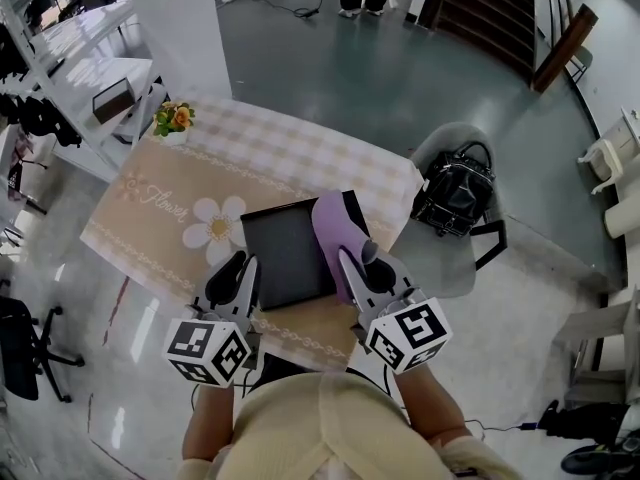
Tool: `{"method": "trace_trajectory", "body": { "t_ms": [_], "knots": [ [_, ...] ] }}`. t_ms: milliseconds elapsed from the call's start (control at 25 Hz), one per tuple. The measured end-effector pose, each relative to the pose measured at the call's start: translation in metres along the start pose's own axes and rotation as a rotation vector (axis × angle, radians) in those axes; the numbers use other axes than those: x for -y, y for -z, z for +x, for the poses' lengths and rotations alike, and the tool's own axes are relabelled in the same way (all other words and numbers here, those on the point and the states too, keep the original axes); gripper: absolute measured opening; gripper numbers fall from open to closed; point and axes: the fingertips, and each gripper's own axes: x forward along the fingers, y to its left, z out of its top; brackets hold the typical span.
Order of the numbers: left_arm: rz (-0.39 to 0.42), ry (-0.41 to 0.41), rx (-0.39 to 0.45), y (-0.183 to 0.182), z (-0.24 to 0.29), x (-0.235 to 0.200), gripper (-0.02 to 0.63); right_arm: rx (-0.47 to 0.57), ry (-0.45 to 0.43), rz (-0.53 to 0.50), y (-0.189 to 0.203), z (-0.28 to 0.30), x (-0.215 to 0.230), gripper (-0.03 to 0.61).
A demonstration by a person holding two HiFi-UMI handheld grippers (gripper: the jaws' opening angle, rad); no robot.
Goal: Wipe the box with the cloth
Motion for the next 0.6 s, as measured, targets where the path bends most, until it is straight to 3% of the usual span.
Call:
{"method": "trace_trajectory", "body": {
  "t_ms": [400,600],
  "knots": [
    [0.127,-0.057,-0.041,0.015,0.001,-0.006,0.084,-0.013,0.046,-0.053,0.019,0.004,0.007,0.054],
    [0.138,-0.061,-0.037,0.014,0.001,-0.005,0.084,-0.009,0.049,-0.045,0.018,0.004,0.008,0.054]
  ]
}}
